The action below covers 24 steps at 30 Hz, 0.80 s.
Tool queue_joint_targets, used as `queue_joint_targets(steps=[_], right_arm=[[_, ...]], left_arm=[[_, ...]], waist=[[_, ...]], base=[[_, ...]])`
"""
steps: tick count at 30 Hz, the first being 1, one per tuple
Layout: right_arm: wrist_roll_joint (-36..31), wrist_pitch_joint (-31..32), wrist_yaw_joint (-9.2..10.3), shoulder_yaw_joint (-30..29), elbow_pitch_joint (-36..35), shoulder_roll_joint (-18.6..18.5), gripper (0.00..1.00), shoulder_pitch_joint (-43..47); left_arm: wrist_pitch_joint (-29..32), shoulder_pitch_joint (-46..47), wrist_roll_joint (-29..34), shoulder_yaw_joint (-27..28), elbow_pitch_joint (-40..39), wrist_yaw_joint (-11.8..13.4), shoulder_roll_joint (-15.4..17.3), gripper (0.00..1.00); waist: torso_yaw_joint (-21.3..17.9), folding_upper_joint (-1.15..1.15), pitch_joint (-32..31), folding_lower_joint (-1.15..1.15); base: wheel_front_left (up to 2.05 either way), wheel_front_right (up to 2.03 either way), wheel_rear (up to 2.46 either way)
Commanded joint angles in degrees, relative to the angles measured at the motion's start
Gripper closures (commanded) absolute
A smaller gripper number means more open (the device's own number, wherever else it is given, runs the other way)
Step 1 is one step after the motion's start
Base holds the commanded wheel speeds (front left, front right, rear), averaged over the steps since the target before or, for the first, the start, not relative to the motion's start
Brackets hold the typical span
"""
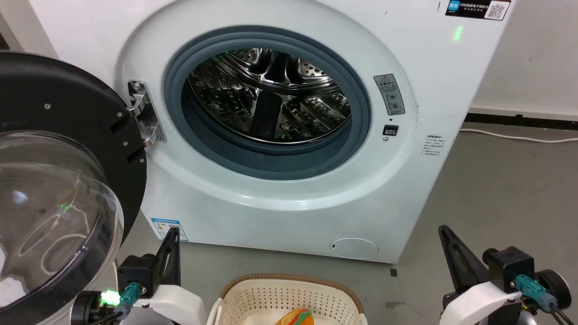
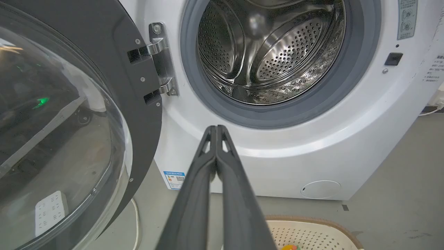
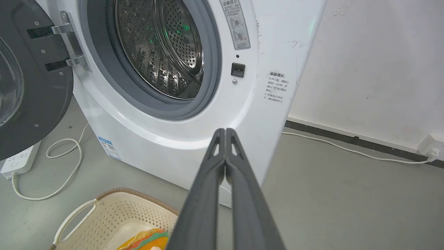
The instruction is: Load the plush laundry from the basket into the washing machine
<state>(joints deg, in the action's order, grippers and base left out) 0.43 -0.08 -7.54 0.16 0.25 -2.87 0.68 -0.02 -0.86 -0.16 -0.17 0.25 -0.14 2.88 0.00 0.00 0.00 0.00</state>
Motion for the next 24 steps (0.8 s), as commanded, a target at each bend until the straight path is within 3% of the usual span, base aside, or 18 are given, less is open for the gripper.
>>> queue_joint_targets(steps=[1,2,3,24], right_arm=[[-0.43,0.08,0.05,-0.16,-0.25,0.00,1.00,-0.68],[-0.43,0.08,0.05,-0.16,-0.25,0.00,1.00,-0.68],[0.04,-0.01,0.00,0.04,0.02,0.00,0.00,0.01],[1.54,-1.99,0.01,-0.77,-0.70,0.00,0.00,-0.92]], left_arm=[[0.02,0.86,0.16,0.17,-0.25,0.14,-0.01,1.00],[0.02,0.86,0.16,0.17,-0.25,0.14,-0.01,1.00],[-0.01,-0.03,-0.01,-0.03,0.02,-0.01,0.00,0.00],[-2.00,1.43,-0.31,-1.73,2.58,-0.50,0.29,0.00]], waist=[[0.00,0.00,0.00,0.00],[0.00,0.00,0.00,0.00],[0.00,0.00,0.00,0.00],[-1.33,0.00,3.17,0.00]], base=[[0.00,0.00,0.00],[0.00,0.00,0.00],[0.00,0.00,0.00],[0.00,0.00,0.00]])
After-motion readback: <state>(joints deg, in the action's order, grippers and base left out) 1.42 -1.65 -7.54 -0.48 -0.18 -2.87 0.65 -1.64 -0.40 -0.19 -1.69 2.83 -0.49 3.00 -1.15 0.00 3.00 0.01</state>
